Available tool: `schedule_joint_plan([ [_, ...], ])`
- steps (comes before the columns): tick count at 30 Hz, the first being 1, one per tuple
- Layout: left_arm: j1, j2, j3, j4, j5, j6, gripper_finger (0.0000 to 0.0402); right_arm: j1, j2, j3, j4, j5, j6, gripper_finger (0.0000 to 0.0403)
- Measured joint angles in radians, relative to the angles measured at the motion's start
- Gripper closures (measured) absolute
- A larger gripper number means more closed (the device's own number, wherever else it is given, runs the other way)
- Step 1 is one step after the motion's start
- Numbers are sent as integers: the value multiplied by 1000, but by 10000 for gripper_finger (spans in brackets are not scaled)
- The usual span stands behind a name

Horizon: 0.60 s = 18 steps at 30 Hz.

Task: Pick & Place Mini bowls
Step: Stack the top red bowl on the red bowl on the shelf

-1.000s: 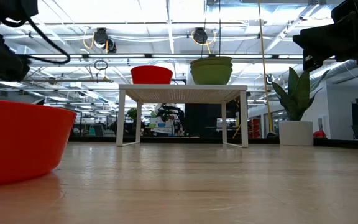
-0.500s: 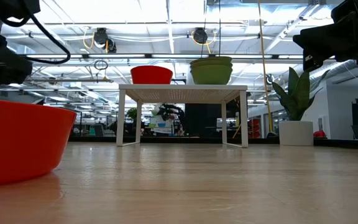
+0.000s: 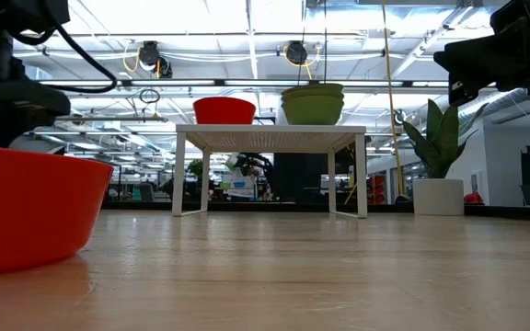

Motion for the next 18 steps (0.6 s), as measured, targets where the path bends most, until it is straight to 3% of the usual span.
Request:
schedule_joint_plan([
  [5,0,19,0,30,-62,7,282,0,0,0,0,0,0,330],
  [18,95,18,0,22,-371,76,282,0,0,0,0,0,0,330],
])
